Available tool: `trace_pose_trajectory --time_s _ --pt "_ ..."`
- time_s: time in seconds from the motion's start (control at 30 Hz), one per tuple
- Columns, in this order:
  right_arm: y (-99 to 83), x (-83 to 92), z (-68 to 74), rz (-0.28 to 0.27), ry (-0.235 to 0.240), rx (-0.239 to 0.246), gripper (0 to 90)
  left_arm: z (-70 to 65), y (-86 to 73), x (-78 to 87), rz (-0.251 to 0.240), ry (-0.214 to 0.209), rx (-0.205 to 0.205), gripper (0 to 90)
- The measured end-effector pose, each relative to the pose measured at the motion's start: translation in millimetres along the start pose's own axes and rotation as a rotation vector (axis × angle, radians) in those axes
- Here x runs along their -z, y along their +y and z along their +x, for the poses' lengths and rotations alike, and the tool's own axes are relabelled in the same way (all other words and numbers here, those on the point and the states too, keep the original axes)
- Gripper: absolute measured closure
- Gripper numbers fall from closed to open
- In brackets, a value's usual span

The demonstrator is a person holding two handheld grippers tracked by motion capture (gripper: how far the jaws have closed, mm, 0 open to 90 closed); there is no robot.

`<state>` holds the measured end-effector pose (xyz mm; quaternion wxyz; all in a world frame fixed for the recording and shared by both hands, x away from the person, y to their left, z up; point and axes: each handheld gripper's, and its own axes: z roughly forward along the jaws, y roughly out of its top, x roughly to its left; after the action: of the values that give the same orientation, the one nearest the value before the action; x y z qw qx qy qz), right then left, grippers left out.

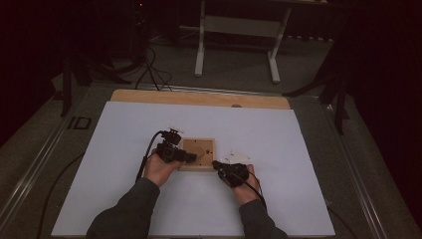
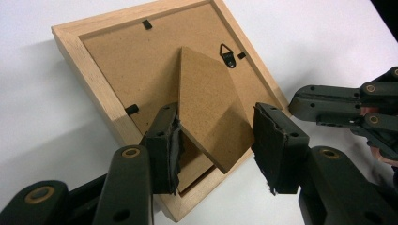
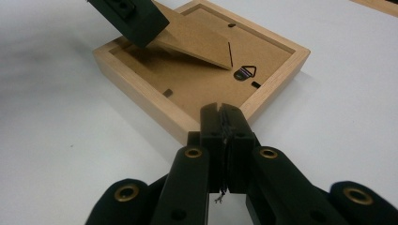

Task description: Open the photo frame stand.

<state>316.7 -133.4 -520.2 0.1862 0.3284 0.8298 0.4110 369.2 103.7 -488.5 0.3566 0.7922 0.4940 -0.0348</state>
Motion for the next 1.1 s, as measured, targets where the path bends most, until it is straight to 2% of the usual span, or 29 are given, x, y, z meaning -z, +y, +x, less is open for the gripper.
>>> trace_pose_trajectory --time_s 0.27,0.5,0.8,1.1 --pt "0.7 0.3 -1.3 0.005 0.003 -0.002 83.7 -2.8 0.7 -0.1 0.006 0.026 -0.016 54.6" --pt "1.8 1.3 -1.2 0.021 0.006 0.000 74.6 -6.7 -0.5 0.1 -0.004 0.050 -0.040 54.5" --pt "4.3 2.6 -2.7 0.029 0.020 -0.004 61.7 -14.8 -3.2 2.8 -0.016 0.087 -0.100 54.4" --pt "8.2 7.8 -8.3 0.013 0.025 -0.024 59.3 -22.5 -9.6 4.2 -0.049 0.122 -0.159 54.3"
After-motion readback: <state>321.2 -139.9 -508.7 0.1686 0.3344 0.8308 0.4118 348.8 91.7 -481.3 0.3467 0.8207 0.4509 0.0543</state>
